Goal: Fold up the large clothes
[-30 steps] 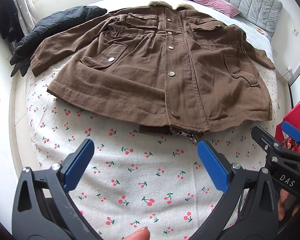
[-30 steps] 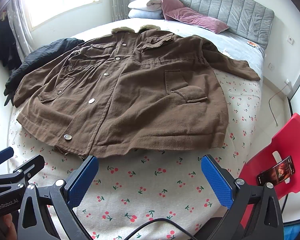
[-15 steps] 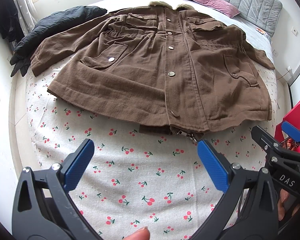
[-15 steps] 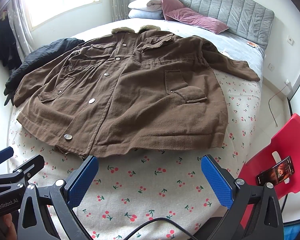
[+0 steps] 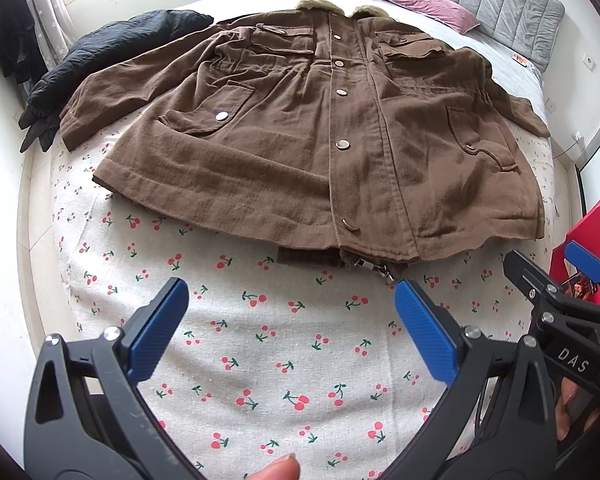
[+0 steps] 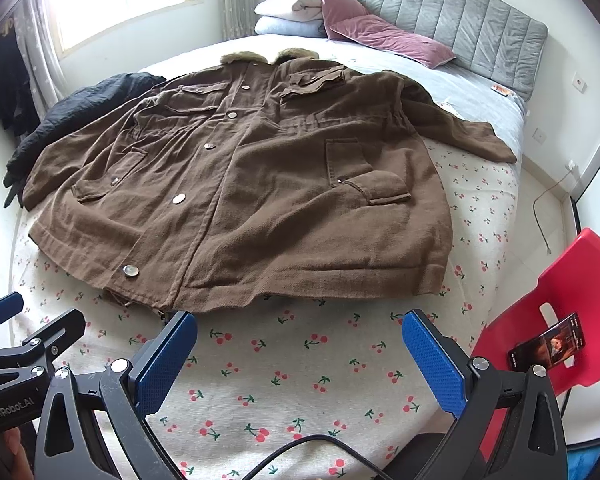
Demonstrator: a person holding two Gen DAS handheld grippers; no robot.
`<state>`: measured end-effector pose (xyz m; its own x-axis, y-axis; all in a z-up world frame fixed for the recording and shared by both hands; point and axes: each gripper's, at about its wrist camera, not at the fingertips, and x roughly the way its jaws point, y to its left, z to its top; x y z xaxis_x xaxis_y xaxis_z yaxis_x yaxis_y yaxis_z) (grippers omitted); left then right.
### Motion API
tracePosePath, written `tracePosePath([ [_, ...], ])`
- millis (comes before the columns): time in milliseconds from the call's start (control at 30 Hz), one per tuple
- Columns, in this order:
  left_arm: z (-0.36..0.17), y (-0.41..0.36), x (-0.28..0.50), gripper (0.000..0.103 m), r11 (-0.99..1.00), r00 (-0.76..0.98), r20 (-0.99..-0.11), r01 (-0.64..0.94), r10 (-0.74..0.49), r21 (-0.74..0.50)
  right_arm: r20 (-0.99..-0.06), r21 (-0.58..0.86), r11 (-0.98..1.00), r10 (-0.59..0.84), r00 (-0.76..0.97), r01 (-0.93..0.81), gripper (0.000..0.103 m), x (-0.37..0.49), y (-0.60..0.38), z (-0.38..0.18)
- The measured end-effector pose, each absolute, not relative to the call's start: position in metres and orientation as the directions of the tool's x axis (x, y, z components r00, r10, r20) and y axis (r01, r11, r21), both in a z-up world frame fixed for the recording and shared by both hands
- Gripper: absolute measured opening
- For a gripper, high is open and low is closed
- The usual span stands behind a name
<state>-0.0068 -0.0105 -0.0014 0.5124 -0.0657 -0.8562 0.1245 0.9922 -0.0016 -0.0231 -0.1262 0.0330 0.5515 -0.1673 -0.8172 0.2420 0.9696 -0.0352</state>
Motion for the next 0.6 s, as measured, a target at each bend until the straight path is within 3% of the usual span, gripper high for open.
tracePosePath([
  [600,-0.0052,-0.0102,-0.0088,0.103,0.993,0.51,-0.858,0.122,-0.061,0.002,-0.821,-0.037,0.971,-0.163,0.546,0.235,0.103,-0.0213,-0.1252,0.0295],
])
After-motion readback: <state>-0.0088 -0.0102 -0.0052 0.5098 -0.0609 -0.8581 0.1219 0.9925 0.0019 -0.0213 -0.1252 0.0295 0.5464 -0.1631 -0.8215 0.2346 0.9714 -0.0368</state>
